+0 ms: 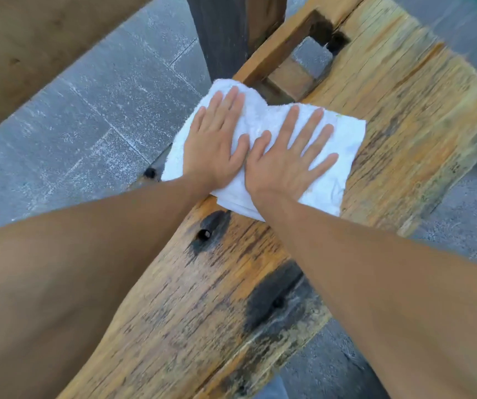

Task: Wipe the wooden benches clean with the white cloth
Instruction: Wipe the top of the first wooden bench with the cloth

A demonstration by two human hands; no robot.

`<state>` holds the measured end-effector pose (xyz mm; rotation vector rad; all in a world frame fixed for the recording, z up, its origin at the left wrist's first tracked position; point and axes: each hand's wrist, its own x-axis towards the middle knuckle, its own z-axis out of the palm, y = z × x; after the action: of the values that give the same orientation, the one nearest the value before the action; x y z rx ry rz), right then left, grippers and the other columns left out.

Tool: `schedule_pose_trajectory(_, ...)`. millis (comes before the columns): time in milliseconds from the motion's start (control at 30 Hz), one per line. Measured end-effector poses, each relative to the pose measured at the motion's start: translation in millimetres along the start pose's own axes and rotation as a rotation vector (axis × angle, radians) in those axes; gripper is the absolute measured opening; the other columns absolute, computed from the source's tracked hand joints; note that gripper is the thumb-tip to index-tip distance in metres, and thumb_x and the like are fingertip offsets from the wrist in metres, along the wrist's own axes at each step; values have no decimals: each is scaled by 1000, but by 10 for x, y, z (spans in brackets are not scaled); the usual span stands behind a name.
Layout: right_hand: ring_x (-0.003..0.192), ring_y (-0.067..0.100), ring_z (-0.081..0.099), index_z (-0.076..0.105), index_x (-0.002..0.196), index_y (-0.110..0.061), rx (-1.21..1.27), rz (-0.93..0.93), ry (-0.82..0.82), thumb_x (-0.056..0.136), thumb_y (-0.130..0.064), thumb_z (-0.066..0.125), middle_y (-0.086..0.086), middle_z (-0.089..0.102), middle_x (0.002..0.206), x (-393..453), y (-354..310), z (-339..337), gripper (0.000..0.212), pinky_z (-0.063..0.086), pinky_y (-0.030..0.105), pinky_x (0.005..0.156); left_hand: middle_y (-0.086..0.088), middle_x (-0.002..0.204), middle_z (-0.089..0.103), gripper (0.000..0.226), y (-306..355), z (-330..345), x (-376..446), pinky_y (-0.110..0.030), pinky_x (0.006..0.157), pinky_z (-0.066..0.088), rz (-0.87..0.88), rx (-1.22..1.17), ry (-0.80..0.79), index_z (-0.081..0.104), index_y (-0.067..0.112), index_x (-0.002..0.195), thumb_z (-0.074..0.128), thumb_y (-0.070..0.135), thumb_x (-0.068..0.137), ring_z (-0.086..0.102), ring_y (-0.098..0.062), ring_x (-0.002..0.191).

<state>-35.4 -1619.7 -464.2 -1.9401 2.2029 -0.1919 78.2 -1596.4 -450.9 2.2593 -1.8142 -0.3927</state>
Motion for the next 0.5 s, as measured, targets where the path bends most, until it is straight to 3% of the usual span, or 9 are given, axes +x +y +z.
schedule_pose_trajectory(133, 160, 31, 6, 18, 163, -27, -11, -184, -44, 101, -52, 26, 6, 8, 173, -126, 269, -51, 67, 6, 60, 125, 1, 170, 11, 67, 228, 111, -402, -39, 126, 8, -307, 14, 38, 15, 16, 161, 30, 40, 101, 8, -20, 157)
schedule_pose_trajectory(233, 160, 27, 7, 18, 164, -20, -29, -234, -76, 101, -52, 31, -1, 10, 173, -380, 607, -150, 72, 10, 57, 126, 0, 170, 7, 68, 507, 224, -852, -41, 126, 6, -428, -40, 34, 12, 16, 162, 27, 40, 100, 5, -20, 158)
schedule_pose_trajectory(400, 160, 23, 7, 16, 164, -24, -57, -107, -135, 103, -53, 32, -8, 9, 172, -1162, 1278, -381, 70, 12, 57, 126, 3, 170, 5, 66, 972, 380, -1639, -47, 126, 9, -475, -58, -24, 9, 19, 162, 25, 40, 101, 5, -19, 157)
schedule_pose_trajectory(500, 160, 19, -2, 8, 164, -29, -43, 13, -230, 106, -52, 32, -15, -4, 171, -1392, 1499, -498, 67, 7, 58, 126, 1, 170, 3, 65, 1181, 451, -1989, -48, 126, 10, -426, -54, -66, 8, 17, 162, 27, 38, 103, 4, -20, 158)
